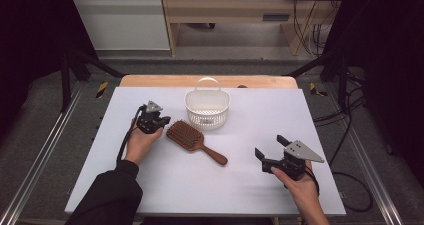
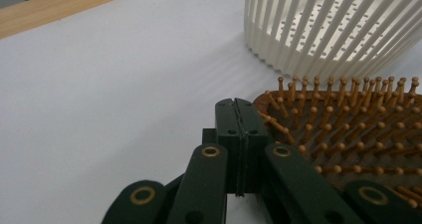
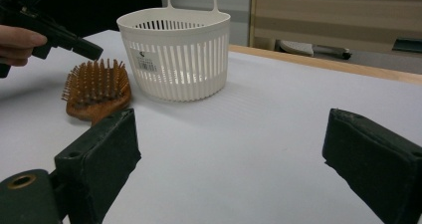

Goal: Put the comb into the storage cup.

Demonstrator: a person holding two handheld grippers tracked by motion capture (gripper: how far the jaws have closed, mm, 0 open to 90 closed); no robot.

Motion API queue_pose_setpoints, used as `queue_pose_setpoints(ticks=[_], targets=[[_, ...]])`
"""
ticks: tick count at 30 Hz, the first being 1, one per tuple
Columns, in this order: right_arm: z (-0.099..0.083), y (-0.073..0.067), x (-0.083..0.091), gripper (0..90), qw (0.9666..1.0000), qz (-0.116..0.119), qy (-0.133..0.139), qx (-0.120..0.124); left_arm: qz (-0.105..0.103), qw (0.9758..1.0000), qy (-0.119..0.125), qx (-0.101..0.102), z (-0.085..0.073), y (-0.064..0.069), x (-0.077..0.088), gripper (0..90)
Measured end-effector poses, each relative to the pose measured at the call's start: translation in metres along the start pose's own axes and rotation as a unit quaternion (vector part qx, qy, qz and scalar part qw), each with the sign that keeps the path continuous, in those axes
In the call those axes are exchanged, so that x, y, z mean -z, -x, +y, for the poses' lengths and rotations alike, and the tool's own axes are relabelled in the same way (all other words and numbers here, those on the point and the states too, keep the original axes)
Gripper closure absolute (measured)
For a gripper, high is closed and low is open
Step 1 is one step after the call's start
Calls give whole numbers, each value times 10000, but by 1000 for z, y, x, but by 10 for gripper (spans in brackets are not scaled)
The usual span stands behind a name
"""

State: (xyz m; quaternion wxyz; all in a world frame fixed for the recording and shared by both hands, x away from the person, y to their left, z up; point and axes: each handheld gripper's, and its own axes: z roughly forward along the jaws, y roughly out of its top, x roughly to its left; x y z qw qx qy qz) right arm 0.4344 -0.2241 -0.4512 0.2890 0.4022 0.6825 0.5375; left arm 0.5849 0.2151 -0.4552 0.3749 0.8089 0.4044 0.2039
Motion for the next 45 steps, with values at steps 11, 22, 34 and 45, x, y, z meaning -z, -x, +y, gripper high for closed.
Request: queue_pose_setpoints(ticks=[11,22,34,45], targets=[[0,0,0,78,10000,9,-5,-7,-9,9999,-80,-96,-2,4,-8,900],[0,0,0,78,10000,35,-32,-21,-94,9997,-93,-184,-3,4,-10,900],[-2,-2,-2,77,9999,108,-135,-10,-204,9993,-108,-298,-3,6,-7,900],[-1,-4,-2,74,9995,194,-261,-26,-486,9974,-137,-508,0,29,-14,900]])
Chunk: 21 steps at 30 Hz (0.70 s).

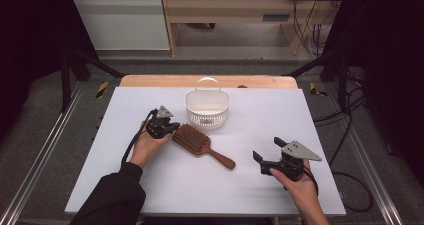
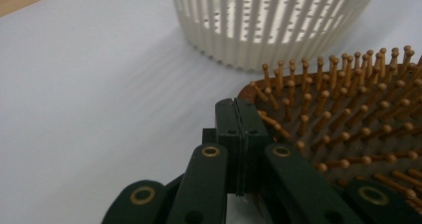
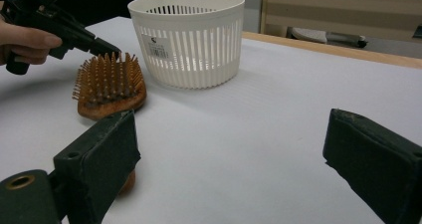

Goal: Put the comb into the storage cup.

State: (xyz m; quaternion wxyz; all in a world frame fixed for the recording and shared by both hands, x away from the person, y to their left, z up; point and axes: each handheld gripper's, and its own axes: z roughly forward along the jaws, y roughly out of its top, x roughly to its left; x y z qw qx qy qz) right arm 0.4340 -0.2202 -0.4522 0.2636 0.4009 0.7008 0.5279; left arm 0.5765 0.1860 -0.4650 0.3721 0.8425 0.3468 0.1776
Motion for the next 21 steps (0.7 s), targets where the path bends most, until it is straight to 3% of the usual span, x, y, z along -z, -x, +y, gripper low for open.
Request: queue_pose_setpoints(ticks=[21], targets=[[1,-3,-1,73,9995,177,-278,15,-734,9969,82,-273,8,77,-8,900]])
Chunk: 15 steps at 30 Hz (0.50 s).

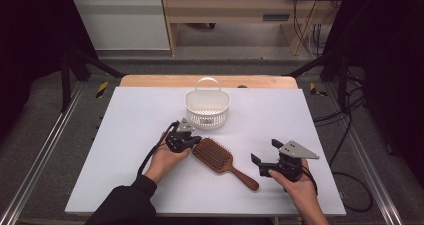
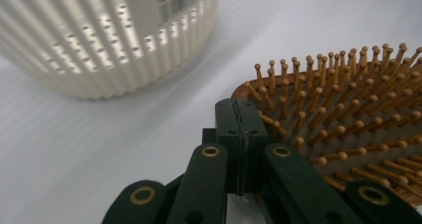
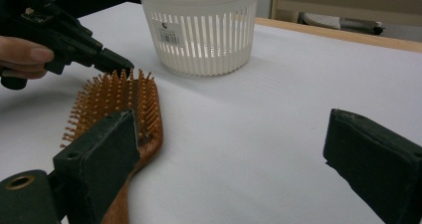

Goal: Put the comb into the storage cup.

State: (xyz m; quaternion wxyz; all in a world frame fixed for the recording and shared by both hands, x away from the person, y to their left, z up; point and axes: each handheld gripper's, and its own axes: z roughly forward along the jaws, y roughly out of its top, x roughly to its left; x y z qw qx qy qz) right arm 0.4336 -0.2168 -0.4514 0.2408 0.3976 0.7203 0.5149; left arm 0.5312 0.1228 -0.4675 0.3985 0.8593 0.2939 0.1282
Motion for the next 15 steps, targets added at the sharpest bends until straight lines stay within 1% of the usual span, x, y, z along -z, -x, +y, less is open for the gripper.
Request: queue_pose_setpoints(ticks=[7,15], targets=[[0,0,0,73,10000,36,-54,-26,-160,9998,6,-69,1,15,-2,900],[1,0,0,72,9998,99,-174,-34,-208,9998,18,-62,2,21,-2,900]])
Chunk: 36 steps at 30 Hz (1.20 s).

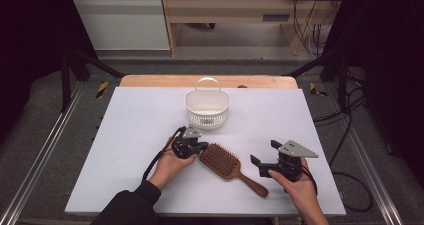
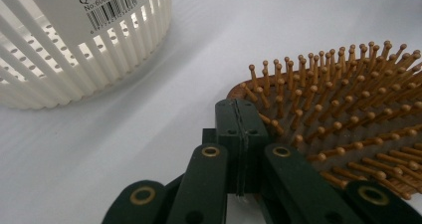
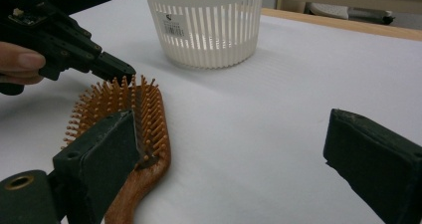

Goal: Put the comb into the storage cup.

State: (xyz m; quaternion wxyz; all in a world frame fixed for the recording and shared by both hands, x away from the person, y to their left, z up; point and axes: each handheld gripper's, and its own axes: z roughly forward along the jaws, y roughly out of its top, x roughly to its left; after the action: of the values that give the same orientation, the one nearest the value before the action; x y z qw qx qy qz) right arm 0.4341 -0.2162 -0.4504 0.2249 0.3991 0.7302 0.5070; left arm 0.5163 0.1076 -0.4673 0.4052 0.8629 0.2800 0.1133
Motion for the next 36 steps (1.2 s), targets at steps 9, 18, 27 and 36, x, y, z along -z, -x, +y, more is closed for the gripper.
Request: queue_pose_setpoints(ticks=[9,18,27,36], targets=[[1,-1,0,70,9998,75,-190,-25,94,9999,26,-27,-2,3,0,900],[5,-2,2,68,9990,214,-393,-64,497,9976,476,114,-11,5,15,900],[10,-9,7,71,9976,292,-625,102,1064,9899,937,8,-23,13,65,900],[13,-18,9,67,9971,277,-614,345,1409,9768,1477,644,-61,9,122,900]])
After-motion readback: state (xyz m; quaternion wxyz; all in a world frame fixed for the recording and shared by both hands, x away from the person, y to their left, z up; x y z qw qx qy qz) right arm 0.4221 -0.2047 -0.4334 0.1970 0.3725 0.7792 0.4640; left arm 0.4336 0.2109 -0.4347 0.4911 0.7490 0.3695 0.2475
